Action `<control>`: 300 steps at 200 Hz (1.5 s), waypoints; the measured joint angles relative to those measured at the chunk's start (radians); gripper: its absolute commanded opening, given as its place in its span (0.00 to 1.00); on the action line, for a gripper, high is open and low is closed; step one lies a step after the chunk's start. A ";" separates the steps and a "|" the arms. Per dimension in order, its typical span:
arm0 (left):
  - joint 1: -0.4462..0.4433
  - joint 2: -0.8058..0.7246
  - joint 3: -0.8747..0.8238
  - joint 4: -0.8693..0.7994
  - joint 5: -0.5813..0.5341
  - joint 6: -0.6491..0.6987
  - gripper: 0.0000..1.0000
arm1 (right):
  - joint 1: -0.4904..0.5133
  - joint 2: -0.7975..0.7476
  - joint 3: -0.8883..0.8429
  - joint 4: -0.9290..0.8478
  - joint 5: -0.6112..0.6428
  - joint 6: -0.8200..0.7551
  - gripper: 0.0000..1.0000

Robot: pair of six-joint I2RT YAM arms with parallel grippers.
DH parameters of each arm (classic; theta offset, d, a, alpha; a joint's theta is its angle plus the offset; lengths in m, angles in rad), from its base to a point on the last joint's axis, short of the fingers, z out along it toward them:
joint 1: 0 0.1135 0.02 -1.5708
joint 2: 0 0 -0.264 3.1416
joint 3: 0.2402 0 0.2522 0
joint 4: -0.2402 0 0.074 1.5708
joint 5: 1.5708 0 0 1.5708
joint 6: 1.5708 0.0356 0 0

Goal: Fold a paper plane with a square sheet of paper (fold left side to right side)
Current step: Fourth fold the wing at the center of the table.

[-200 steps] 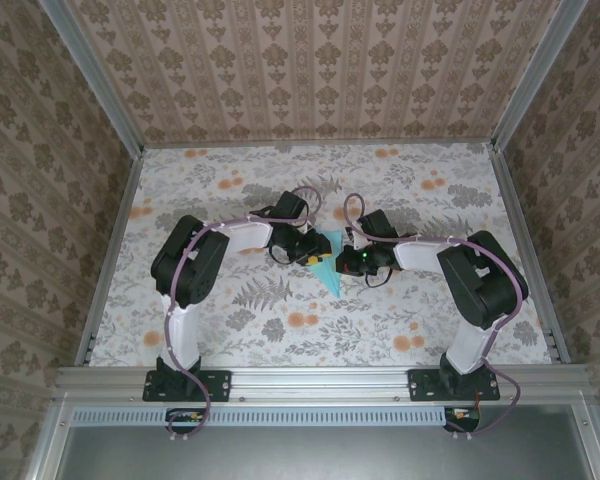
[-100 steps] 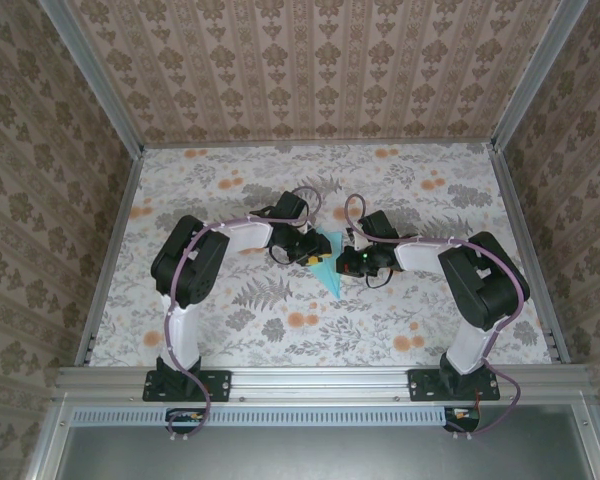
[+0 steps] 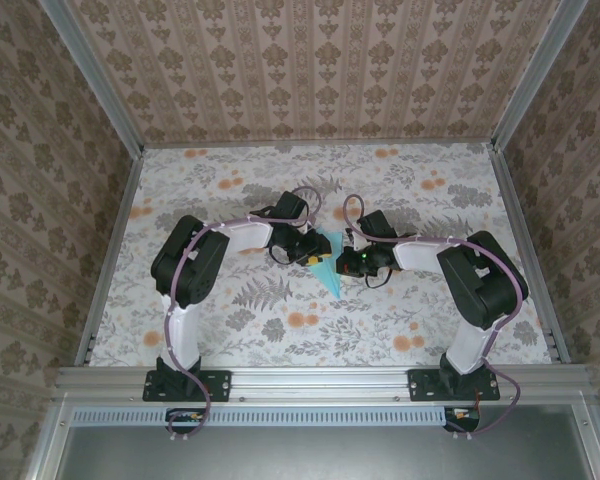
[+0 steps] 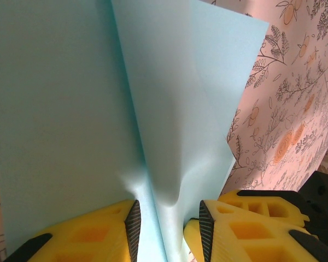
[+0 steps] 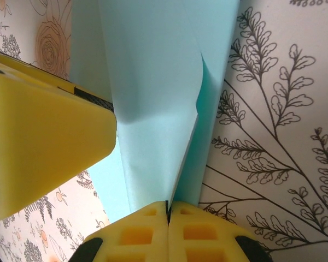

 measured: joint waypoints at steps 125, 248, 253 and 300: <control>0.018 -0.016 0.022 -0.048 -0.013 0.024 0.19 | 0.000 0.000 0.013 -0.033 0.004 -0.019 0.00; 0.019 0.082 0.119 -0.029 0.024 0.024 0.18 | 0.001 0.003 0.023 -0.055 0.008 -0.037 0.00; 0.019 0.085 0.119 -0.029 0.024 0.024 0.18 | 0.001 0.003 0.023 -0.055 0.008 -0.037 0.00; 0.020 0.089 0.105 -0.019 0.017 0.024 0.17 | 0.001 0.003 0.026 -0.059 0.008 -0.037 0.11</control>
